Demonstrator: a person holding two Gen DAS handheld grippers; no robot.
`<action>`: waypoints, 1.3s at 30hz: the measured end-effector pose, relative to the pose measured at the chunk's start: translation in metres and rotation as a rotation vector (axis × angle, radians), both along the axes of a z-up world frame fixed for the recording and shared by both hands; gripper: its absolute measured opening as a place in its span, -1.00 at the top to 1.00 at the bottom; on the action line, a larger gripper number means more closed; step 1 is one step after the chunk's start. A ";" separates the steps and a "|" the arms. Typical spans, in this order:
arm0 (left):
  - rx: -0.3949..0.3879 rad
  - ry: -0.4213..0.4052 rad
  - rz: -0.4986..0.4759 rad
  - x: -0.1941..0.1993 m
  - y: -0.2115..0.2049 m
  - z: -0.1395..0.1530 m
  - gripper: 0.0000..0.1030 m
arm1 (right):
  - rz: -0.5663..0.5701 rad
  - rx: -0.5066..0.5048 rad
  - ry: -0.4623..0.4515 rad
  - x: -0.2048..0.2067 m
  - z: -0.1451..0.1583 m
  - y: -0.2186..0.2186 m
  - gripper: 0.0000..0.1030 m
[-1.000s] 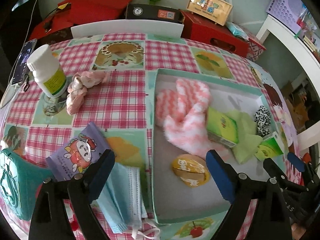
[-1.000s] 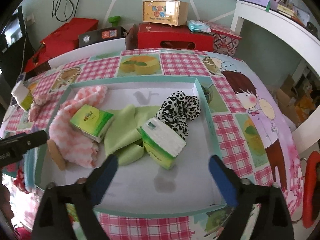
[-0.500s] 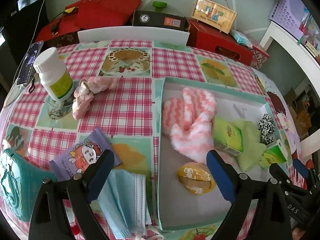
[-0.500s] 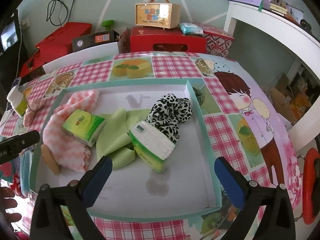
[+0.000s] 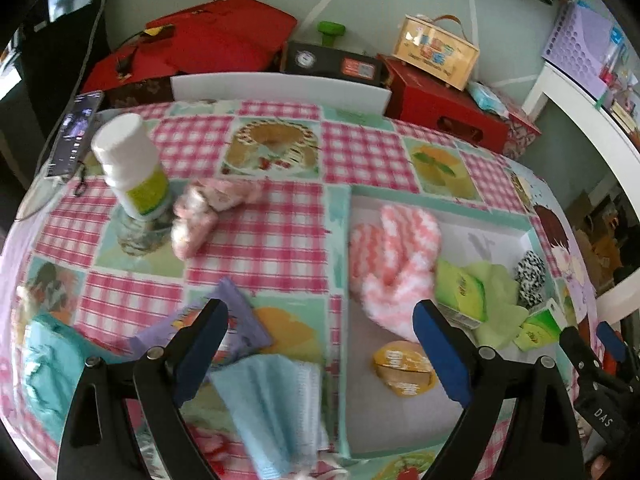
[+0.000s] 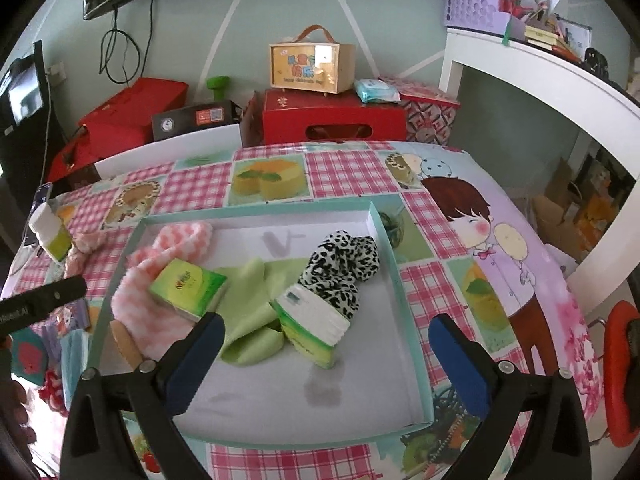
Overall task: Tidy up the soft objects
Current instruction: 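Move left tool to teal plastic box while right tool moves to blue mask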
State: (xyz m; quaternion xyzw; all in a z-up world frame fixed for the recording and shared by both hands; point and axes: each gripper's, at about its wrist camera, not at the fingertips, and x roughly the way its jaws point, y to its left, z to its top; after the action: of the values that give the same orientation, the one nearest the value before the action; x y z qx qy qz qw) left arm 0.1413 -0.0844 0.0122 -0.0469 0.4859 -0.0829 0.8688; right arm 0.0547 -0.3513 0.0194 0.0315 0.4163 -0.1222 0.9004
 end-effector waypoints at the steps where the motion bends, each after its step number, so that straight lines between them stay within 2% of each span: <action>1: -0.001 -0.003 0.012 0.001 0.006 0.003 -0.82 | 0.004 -0.002 -0.001 0.000 0.001 0.001 -1.00; 7: -0.051 -0.027 0.069 0.001 0.044 0.019 -0.82 | 0.042 -0.015 -0.008 0.001 0.006 0.016 -1.00; 13: -0.052 -0.040 0.133 0.000 0.080 0.027 -0.82 | 0.078 -0.033 0.012 0.006 0.005 0.034 -1.00; 19: -0.080 -0.030 0.190 -0.001 0.110 0.026 -0.82 | 0.116 -0.020 0.031 0.011 0.004 0.053 -1.00; 28: -0.100 -0.013 0.246 -0.005 0.142 0.021 -0.82 | 0.242 -0.018 0.079 0.025 -0.002 0.105 -1.00; 39: -0.121 0.022 0.245 -0.002 0.163 0.010 -0.82 | 0.396 -0.008 0.170 0.045 -0.024 0.176 -1.00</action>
State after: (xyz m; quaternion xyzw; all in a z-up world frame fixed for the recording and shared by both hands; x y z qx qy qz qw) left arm 0.1393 0.0781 0.0226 -0.1593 0.4801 -0.0051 0.8626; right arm 0.0996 -0.1750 -0.0042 -0.0647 0.4882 0.0532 0.8687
